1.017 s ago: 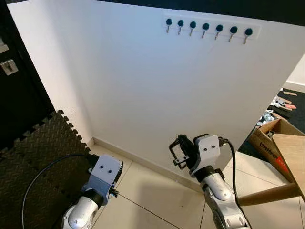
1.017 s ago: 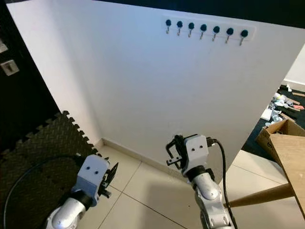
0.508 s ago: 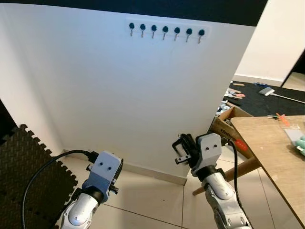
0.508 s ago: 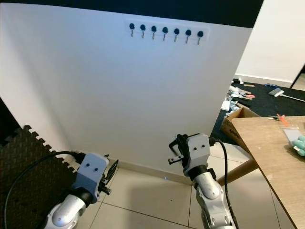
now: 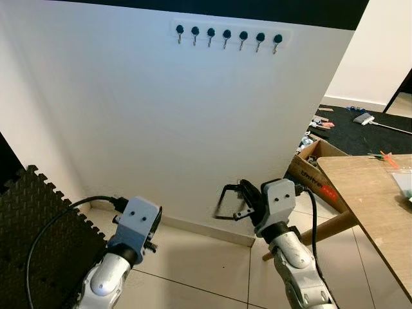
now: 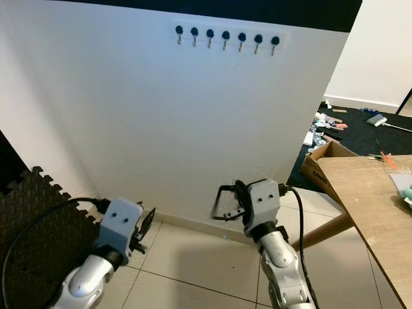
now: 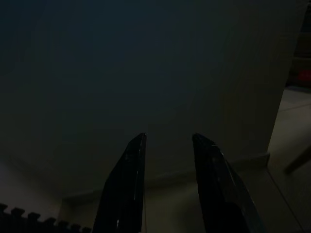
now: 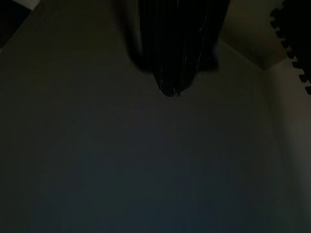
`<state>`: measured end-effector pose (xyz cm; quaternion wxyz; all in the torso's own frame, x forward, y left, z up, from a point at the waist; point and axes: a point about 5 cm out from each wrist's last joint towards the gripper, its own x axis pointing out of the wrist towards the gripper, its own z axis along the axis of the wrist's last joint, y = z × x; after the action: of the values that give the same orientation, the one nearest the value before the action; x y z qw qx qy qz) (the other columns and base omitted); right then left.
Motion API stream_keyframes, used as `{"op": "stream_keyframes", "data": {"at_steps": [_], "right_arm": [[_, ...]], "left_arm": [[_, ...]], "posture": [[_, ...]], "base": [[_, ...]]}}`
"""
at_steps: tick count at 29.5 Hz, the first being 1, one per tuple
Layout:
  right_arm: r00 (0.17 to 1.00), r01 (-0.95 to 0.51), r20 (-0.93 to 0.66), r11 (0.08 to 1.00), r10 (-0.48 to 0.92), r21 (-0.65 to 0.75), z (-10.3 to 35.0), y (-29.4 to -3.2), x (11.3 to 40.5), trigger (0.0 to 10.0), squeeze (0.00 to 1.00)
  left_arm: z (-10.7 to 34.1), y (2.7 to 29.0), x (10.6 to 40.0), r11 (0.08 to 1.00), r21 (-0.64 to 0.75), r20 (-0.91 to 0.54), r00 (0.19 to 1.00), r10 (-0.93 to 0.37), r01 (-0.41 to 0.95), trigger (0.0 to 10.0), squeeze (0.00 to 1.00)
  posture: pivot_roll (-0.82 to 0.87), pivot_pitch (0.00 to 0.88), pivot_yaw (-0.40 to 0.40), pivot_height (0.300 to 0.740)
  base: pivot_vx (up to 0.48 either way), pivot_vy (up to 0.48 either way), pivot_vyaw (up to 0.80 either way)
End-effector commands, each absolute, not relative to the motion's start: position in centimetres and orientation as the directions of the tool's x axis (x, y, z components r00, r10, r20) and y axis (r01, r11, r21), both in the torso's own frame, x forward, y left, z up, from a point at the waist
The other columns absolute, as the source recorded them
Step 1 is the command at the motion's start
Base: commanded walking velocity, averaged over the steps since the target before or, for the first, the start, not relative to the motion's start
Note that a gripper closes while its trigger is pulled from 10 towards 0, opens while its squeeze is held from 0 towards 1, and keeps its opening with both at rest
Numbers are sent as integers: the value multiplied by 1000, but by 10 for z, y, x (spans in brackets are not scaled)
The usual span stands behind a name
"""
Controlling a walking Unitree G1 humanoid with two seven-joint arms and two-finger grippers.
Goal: Hang keys on a hook
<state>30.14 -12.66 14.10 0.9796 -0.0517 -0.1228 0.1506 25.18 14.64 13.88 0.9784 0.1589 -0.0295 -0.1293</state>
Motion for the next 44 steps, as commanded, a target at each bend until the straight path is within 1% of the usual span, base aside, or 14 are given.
{"op": "stream_keyframes", "data": {"at_steps": [1,27,44], "right_arm": [[921,-288,231,947,315,-142,141,-124,301,10000,0],[926,-287,216,949,310,-129,137,-124,301,10000,0],[927,-283,218,950,306,-129,137,-125,302,10000,0]], "left_arm": [[145,142,252,919,308,54,960,-276,247,10000,0],[144,142,252,915,315,50,958,-283,253,10000,0],[144,142,252,916,314,47,960,-277,249,10000,0]], "posture": [[147,93,-8,740],[157,102,-8,740],[153,98,-8,740]], "base": [[480,0,0],[478,0,0],[381,0,0]]}}
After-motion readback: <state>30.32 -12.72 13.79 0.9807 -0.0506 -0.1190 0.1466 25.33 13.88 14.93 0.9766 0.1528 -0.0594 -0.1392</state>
